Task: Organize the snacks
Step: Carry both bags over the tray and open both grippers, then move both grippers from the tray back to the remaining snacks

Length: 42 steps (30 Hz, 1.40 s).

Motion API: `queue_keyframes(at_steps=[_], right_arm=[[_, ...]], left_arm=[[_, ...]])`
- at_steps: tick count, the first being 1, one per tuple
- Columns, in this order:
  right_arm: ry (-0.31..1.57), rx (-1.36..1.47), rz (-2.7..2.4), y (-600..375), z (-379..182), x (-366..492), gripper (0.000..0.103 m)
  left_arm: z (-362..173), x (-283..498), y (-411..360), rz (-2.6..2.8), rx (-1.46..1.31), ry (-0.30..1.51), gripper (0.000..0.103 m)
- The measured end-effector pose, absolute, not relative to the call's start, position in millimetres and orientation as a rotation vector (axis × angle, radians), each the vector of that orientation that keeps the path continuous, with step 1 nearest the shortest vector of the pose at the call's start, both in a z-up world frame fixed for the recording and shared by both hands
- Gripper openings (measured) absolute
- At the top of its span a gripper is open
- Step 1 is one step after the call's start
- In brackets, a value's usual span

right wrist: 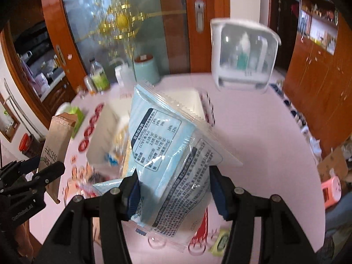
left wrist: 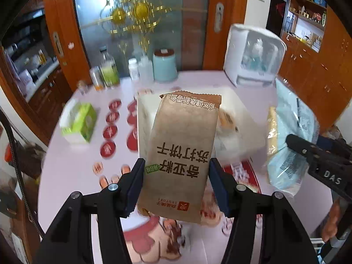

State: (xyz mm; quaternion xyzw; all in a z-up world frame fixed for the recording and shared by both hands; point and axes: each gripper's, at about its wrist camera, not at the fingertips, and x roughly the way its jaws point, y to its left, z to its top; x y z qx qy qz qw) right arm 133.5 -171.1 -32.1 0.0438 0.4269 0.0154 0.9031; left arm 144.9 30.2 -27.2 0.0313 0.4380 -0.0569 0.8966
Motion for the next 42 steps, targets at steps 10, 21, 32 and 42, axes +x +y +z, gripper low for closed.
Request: queue_keyframes(at_steps=[10, 21, 32, 42], right_arm=[[0.728, 0.042, 0.019, -166, 18, 176, 0.058], [0.854, -0.046, 0.031, -140, -20, 247, 0.061], [0.951, 0.000, 0.007, -147, -81, 273, 0.093], [0.940, 0.037, -0.004, -151, -80, 262, 0.093]], left_arm=[[13, 200, 21, -0.066, 0.088, 0.824, 0.057], [0, 259, 19, -0.006, 0.081, 0.821, 0.057], [-59, 289, 15, -0.019, 0.140, 0.949, 0.090], [-68, 282, 21, -0.021, 0.116, 0.956, 0.090]])
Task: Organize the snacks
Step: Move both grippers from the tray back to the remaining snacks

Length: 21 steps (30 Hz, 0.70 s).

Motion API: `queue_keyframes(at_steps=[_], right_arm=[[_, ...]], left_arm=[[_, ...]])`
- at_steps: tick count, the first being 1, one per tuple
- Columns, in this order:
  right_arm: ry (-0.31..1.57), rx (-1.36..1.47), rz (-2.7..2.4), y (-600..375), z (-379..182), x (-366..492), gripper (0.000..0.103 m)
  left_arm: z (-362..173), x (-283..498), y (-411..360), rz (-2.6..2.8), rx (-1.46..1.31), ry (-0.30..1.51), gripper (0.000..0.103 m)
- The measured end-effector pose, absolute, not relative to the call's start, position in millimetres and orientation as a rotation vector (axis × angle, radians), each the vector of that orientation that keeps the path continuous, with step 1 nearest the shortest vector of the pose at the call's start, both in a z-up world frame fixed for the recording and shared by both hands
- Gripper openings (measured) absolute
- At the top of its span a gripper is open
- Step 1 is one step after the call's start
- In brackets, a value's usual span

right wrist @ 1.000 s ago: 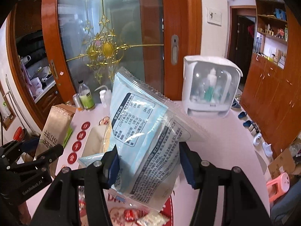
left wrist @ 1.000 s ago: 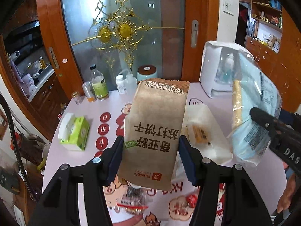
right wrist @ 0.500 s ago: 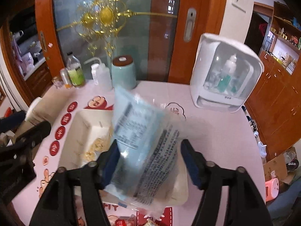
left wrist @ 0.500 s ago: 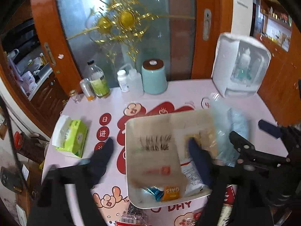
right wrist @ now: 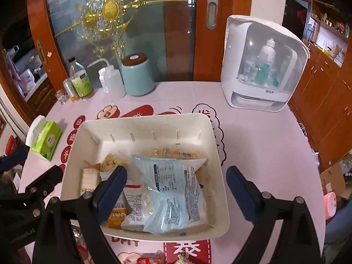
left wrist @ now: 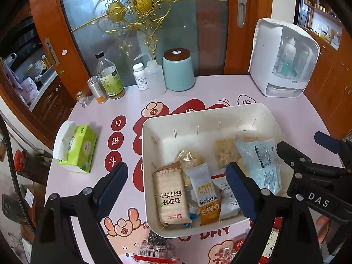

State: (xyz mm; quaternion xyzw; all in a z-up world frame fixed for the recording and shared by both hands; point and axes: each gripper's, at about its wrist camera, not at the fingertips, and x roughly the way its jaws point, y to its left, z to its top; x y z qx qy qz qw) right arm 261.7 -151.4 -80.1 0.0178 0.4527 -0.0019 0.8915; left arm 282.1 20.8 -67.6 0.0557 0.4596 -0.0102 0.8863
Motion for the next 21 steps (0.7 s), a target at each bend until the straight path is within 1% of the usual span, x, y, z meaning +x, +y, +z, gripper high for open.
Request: queue_keyframes(at_steps=[12, 16, 21], right_arm=[[0.905, 0.034, 0.034, -147, -62, 219, 0.092], [0.931, 0.043, 0.047, -152, -57, 196, 0.092], [0.903, 0.008, 0.068, -154, -46, 159, 0.092]], left_arm=[[-48, 238, 23, -0.071, 0.120, 0.910, 0.090], [-41, 213, 32, -0.088, 0.129, 0.889, 0.090], [-32, 184, 53, -0.102, 0.153, 0.870, 0.090]])
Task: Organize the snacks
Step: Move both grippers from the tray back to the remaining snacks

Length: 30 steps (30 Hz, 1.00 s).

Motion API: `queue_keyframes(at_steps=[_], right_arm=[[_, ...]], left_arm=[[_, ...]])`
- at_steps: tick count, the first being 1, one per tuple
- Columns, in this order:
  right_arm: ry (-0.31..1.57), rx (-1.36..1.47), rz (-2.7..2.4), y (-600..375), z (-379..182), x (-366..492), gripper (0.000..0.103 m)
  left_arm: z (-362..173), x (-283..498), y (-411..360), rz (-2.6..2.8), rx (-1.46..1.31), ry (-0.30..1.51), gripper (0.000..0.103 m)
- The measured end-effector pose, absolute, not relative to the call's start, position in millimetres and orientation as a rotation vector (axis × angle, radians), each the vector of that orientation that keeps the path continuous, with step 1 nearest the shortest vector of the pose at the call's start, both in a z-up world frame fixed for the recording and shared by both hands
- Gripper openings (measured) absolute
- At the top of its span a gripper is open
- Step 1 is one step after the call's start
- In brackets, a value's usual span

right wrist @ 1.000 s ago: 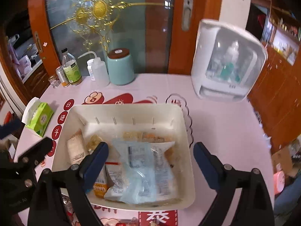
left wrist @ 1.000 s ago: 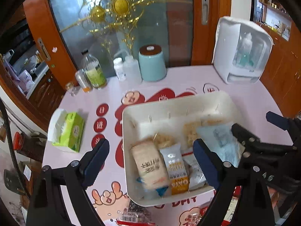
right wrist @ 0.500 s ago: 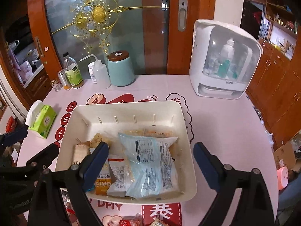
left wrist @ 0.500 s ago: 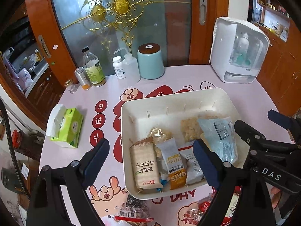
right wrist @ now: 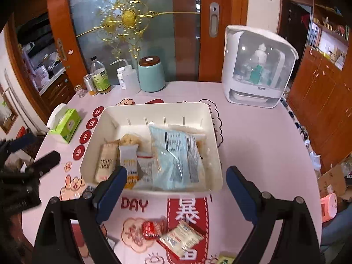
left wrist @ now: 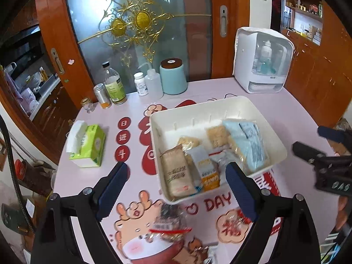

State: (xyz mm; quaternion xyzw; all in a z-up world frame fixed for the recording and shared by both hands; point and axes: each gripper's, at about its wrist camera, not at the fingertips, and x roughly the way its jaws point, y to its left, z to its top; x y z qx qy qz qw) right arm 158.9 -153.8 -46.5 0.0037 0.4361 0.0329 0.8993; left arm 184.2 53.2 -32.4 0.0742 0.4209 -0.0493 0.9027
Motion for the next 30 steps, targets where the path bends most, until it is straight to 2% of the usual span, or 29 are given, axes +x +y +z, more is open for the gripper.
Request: queue_keyframes(at_steps=[6, 8, 11, 16, 25, 30], right_arm=[[0.923, 0.018, 0.117, -150, -51, 135, 0.091], [0.945, 0.000, 0.130, -142, -59, 131, 0.082], [0.997, -0.031, 0.149, -128, -77, 128, 0.077], [1.060, -0.061, 0.186, -111, -104, 122, 0.076], [1.211, -0.085, 0.194, -96, -169, 130, 0.076], [1.274, -0.062, 0.185, -94, -195, 139, 0.076]], left_arm=[[-33, 158, 83, -0.079, 0.131, 0.885, 0.090], [-38, 153, 90, -0.071, 0.126, 0.898, 0.090], [-49, 149, 100, -0.064, 0.117, 0.922, 0.090], [-75, 149, 109, -0.069, 0.107, 0.979, 0.090], [-163, 172, 112, -0.082, 0.109, 1.166, 0.090], [-192, 189, 110, -0.092, 0.045, 1.220, 0.090]])
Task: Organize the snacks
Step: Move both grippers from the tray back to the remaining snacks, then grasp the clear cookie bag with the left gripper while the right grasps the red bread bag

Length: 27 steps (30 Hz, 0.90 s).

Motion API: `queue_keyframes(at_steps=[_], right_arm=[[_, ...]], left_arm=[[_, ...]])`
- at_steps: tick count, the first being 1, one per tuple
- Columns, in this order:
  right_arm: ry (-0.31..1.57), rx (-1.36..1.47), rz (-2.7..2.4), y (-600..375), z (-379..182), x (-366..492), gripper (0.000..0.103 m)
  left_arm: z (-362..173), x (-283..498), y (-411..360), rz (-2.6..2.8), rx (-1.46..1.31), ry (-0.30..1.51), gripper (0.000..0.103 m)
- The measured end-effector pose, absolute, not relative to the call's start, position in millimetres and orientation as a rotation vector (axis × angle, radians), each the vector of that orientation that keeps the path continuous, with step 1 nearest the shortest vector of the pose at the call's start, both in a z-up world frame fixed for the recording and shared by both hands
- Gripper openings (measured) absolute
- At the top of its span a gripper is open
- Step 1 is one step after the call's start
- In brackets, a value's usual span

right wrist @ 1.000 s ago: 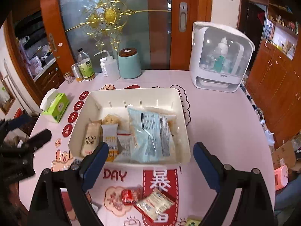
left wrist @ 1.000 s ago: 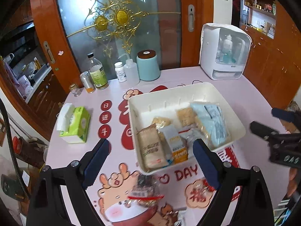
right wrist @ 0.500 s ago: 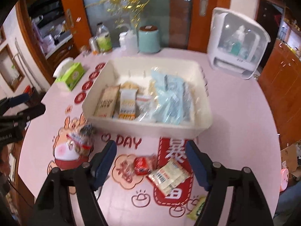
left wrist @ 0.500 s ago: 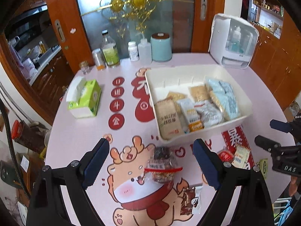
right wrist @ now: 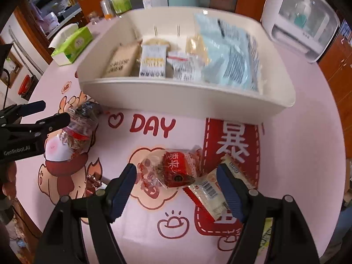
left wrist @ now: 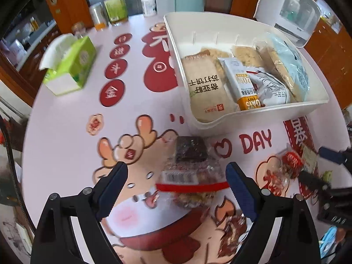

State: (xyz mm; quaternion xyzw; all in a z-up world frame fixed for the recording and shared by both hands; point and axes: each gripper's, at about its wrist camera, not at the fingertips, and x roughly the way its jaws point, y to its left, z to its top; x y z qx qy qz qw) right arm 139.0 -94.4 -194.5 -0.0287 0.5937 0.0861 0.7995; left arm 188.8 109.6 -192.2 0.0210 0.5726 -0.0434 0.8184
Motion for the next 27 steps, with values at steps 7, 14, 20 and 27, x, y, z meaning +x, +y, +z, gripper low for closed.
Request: queue_keyframes(at_steps=[7, 14, 20, 27], right_arm=[[1.325, -0.042, 0.173, -94, -218, 146, 0.076], [1.354, -0.037, 0.175, -94, -236, 146, 0.071], [1.336, -0.050, 0.187, -92, -236, 144, 0.061], [1.318, -0.037, 0.205, -88, -233, 139, 0.058]], left_arm=[[-217, 206, 95, -0.097, 0.064, 1.247, 0.090], [-241, 220, 95, -0.050, 0.034, 1.275, 0.089], [-254, 221, 98, -0.063, 0.006, 1.292, 0.068], [-244, 209, 101, -0.061, 0.011, 1.248, 0.052]])
